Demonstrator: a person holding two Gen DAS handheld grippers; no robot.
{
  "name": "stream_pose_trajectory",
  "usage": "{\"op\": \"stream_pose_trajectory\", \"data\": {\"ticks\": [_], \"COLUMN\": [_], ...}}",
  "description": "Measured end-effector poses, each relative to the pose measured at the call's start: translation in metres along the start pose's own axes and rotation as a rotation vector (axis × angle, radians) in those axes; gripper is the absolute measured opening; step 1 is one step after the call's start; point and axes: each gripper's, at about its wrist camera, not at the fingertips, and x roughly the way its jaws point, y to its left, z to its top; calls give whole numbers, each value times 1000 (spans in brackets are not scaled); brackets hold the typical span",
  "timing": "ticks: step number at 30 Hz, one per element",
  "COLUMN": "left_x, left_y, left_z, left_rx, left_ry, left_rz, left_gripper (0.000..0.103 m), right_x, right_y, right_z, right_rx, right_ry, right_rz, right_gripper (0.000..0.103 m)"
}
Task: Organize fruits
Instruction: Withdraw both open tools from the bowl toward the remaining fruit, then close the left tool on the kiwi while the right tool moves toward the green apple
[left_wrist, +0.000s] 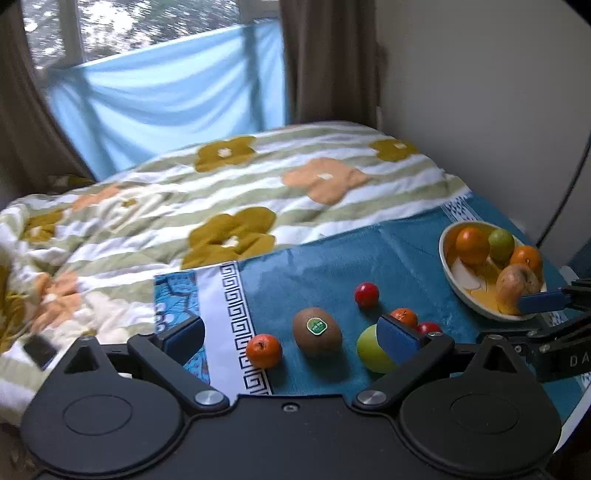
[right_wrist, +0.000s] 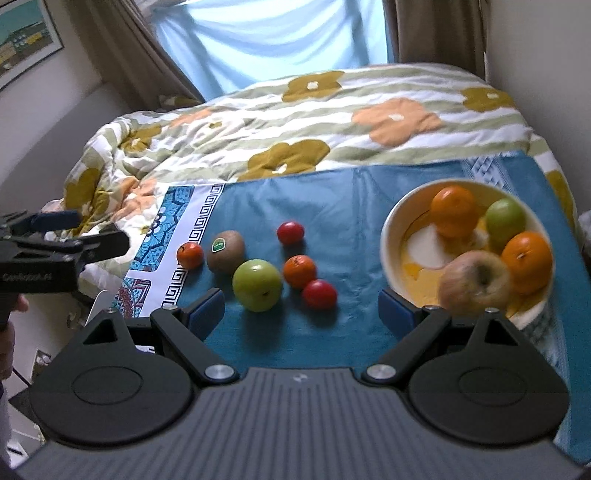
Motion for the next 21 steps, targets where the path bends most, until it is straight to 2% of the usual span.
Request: {"op": "stream_pose_trajectory", "data": {"ticks": [10, 15, 21], "left_x": [75, 110, 139], "left_y": [24, 26, 15], "left_z": [13, 16, 13], "left_rx": [89, 119, 167], "left_ry": [106, 168, 235], "left_rz": [-167, -218, -273], "left_gripper": [96, 86, 85], "right_x": [53, 76, 94], "right_y": [35, 49, 56], "right_z": [0, -4, -4], "right_rx": [60, 77, 89], "right_ry": [52, 89, 112], "right_rz": [-71, -90, -109], "right_gripper": [103, 103, 103]}}
